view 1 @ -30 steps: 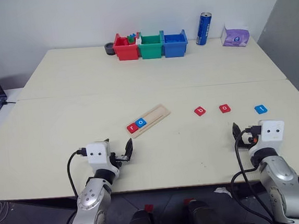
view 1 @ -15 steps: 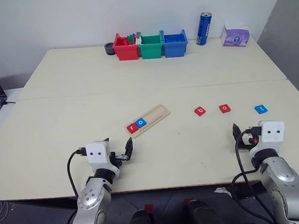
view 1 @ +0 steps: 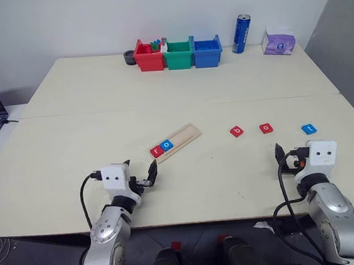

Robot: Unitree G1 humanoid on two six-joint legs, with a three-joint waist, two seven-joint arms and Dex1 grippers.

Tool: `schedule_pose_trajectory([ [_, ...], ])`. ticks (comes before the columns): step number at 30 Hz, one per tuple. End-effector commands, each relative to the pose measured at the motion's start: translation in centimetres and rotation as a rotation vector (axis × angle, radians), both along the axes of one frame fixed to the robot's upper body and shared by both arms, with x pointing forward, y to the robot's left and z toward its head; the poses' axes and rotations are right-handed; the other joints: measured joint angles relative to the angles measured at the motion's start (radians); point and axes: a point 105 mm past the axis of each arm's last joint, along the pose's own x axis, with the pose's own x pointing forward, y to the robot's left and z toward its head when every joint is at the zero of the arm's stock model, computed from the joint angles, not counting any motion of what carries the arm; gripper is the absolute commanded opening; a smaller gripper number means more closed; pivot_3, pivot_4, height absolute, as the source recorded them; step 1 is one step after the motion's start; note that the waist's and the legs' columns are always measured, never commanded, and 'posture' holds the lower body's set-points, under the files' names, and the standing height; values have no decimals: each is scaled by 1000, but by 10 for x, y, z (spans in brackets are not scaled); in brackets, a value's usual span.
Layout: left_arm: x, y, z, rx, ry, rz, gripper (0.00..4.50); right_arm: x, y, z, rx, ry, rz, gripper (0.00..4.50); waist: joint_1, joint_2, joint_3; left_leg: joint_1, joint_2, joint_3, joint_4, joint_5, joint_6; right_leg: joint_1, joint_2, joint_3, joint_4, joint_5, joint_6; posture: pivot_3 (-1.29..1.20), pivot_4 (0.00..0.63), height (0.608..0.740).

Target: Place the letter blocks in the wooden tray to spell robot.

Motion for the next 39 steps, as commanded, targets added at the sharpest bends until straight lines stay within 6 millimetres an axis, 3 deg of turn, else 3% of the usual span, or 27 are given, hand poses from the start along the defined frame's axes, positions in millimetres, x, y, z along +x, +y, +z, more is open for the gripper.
schedule_pose_trajectory([
  [1, 12, 0, 24, 11, -69, -83, 4500, 7, 9, 28, -21, -81, 89, 4459, 0, 0, 0, 0, 0, 0, 0, 0, 0, 0, 0, -1, 0, 0, 0, 0, 150, 740],
  [6, 28, -13, 43, 105, -93, -307, 4500, 14, 55, 49, -9, -59, 482, 4459, -1, 0, 0, 0, 0, 0, 0, 0, 0, 0, 1, -2, 0, 0, 0, 0, 150, 740],
  [9, 33, -25, 47, 150, -75, -453, 4500, 4, 80, 60, -8, -4, 757, 4459, -1, 0, 1, 0, 0, 0, -1, 0, 0, 0, 1, -2, -1, 0, 0, 0, 150, 740],
  [14, 42, -35, 50, 228, -66, -595, 4500, -10, 95, 72, -26, 97, 1038, 4459, 0, -2, 2, -1, 0, 0, -1, 0, 0, 0, 1, -3, -2, 0, 0, 0, 150, 740],
  [19, 52, -32, 53, 263, -70, -584, 4500, -8, 100, 77, -41, 114, 1088, 4459, -1, -3, 2, -1, 1, 0, -1, 0, 0, 0, 1, -3, -2, 0, 0, 0, 150, 740],
  [30, 55, -18, 35, 299, 11, -616, 4500, -11, 99, 74, -56, 128, 1080, 4459, 1, -3, 2, -2, 1, -1, -1, 0, 0, -1, 1, -3, -2, 0, 1, 0, 150, 740],
  [39, 68, -9, 28, 307, 55, -654, 4500, -11, 95, 69, -48, 146, 1065, 4459, 1, -3, 2, -2, 1, -1, -1, 0, 0, -1, 1, -4, -2, 0, 1, 0, 150, 740],
])
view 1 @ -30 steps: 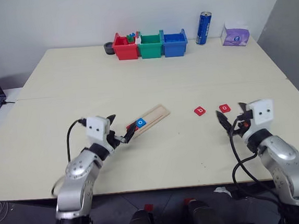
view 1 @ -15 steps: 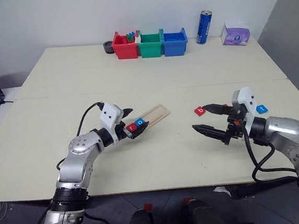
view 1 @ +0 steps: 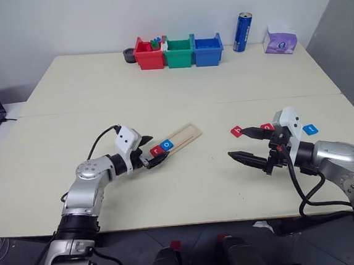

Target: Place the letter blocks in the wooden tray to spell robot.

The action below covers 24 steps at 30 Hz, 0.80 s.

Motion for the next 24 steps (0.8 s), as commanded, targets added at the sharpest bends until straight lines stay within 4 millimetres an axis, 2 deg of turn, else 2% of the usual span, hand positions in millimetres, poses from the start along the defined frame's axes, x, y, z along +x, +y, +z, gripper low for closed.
schedule_pose_trajectory([
  [1, 3, -1, 4, 17, -26, -29, 4500, -3, -2, 8, -4, -39, 5, 4459, 0, 0, 0, 0, 0, 0, 0, 0, 0, 0, 0, 0, 0, 0, 0, 0, 150, 740],
  [7, 1, -7, -6, 22, 21, -70, 4500, -4, -2, 13, 11, -45, -11, 4459, 0, 0, 0, 0, 0, 0, 0, 0, 0, 0, 0, 0, 0, 0, 0, 0, 150, 740],
  [15, 6, -2, -14, 69, 26, -76, 4500, -8, 2, 14, 19, -49, -24, 4459, 0, 0, 0, 0, 0, 0, 0, 0, 0, 0, 0, 0, 0, 0, 0, 0, 150, 740],
  [24, 14, 1, -12, 77, 5, -69, 4500, -8, 1, 15, 28, -56, -37, 4459, 0, 0, 0, 0, 0, 0, 0, 0, 0, 0, 0, 0, 0, 0, 0, 0, 150, 740],
])
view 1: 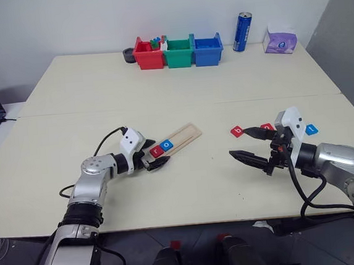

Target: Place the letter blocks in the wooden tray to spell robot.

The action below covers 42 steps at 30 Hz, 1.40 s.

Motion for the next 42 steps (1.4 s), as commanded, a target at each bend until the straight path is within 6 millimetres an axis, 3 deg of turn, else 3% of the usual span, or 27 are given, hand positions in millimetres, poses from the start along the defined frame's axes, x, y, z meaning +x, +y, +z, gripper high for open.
schedule_pose_trajectory([
  [1, 4, -1, 10, 8, -44, -17, 4500, -4, 3, 13, 16, -55, 16, 4459, 0, 0, 0, 0, 0, 0, 0, 0, 0, 0, 0, 0, 0, 0, 0, 0, 150, 740],
  [8, -5, -1, -4, 65, 2, -76, 4500, -2, 6, 16, 26, -64, 17, 4459, 0, 0, 0, 0, 0, 0, 0, 0, 0, 0, 0, 0, 0, 0, 0, 0, 150, 740],
  [15, -2, 6, -6, 82, 15, -78, 4500, -2, 7, 16, 31, -65, 20, 4459, 0, 0, 0, 0, 0, 0, 0, 0, 0, 0, 0, 0, 1, 0, 0, 0, 150, 740],
  [20, -1, 8, -8, 72, 25, -79, 3397, -1, 7, 16, 33, -67, 14, 4500, 0, 0, 0, 0, 0, 0, 0, 0, 0, 0, 0, 0, 1, 0, 0, 0, 150, 740],
  [28, -3, 4, -7, 101, -6, -119, 3388, 0, 5, 17, 28, -68, 11, 4500, 0, 0, 0, 1, 0, 0, 0, 0, 0, 0, 0, 0, 1, 0, 0, 0, 150, 740],
  [36, -62, -27, 3, 118, -25, -520, 3388, -11, 7, 7, -47, -48, 111, 4500, 0, 0, 0, 0, 0, 0, 0, 0, 0, 0, -1, 0, 1, 2, -4, 0, 150, 740],
  [42, -63, -26, 6, 149, -31, -577, 3388, -24, 9, -6, -101, -49, 214, 4500, 2, 0, 0, 0, 0, 0, 1, 0, 0, 0, 0, 0, 1, -1, 0, 0, 150, 740],
])
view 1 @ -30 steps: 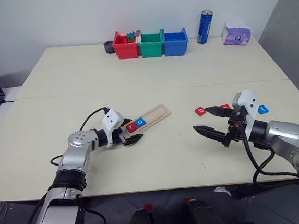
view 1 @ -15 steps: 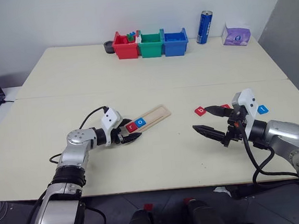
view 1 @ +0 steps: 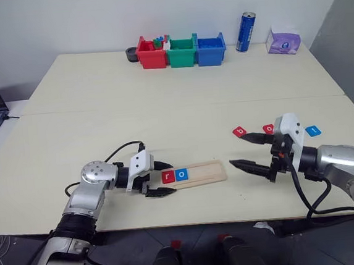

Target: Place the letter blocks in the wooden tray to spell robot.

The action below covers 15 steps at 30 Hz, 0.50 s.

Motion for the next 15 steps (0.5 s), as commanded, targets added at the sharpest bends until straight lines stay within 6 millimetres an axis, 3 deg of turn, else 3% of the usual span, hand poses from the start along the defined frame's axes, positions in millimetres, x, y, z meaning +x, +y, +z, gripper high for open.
schedule_pose_trajectory([
  [1, 6, 0, 9, 15, -52, -27, 3388, -11, 3, 4, -37, -61, 82, 4500, 0, 0, 0, 0, 0, 0, 0, 0, 0, 0, 0, 0, 0, 0, 0, 0, 150, 740],
  [15, 4, 3, -3, 28, -35, -38, 3388, -14, 5, 5, -49, -83, 131, 4500, -2, 0, 0, 0, 0, 0, 0, 0, 0, 0, 0, 0, 0, 0, 0, 0, 150, 740],
])
